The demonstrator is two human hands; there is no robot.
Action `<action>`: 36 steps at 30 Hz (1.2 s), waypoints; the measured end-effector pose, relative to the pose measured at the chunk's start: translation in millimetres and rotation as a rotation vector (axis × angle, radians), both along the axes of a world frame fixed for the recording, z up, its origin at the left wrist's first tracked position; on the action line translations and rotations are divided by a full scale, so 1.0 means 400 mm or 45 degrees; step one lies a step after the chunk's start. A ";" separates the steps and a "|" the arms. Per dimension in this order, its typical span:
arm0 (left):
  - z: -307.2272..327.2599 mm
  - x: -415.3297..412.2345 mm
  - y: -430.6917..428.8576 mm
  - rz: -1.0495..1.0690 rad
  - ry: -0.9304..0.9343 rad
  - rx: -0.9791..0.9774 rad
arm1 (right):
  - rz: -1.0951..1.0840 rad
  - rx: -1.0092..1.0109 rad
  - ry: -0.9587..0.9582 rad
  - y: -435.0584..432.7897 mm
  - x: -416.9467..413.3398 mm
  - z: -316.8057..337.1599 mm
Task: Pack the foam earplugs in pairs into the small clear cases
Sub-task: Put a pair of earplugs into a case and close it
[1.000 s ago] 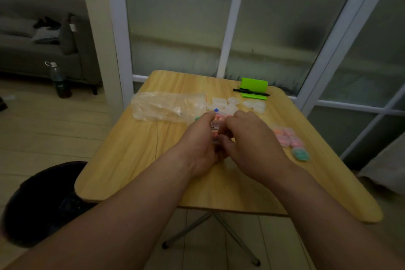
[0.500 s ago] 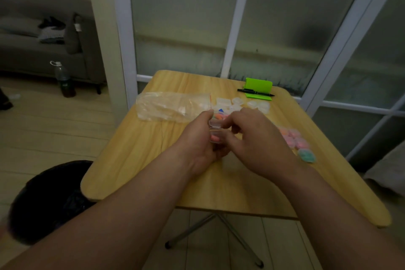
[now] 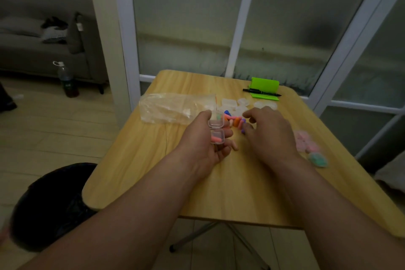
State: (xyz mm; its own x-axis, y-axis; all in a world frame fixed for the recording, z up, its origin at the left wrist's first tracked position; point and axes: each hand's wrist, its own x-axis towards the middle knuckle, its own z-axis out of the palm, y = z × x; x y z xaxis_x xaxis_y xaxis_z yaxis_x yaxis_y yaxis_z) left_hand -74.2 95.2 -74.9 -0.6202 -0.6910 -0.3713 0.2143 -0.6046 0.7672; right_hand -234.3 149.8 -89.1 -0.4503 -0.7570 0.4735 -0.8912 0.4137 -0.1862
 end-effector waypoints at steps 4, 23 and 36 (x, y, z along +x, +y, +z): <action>0.003 -0.001 -0.002 0.003 -0.007 0.011 | -0.088 0.039 0.028 -0.023 -0.005 -0.012; 0.009 -0.007 0.009 -0.029 -0.043 0.011 | 0.169 -0.281 -0.426 0.033 0.024 0.031; -0.003 -0.010 0.038 -0.127 0.009 -0.023 | 0.345 -0.365 -0.660 0.109 0.082 0.054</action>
State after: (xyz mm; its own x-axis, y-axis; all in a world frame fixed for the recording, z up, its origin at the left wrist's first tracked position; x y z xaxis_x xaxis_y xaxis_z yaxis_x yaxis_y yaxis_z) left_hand -78.2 110.4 -76.2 -0.6888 -0.6324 -0.3544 0.1596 -0.6092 0.7768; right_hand -201.4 193.2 -67.4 -0.4854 -0.7516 0.4467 -0.7221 0.0567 -0.6895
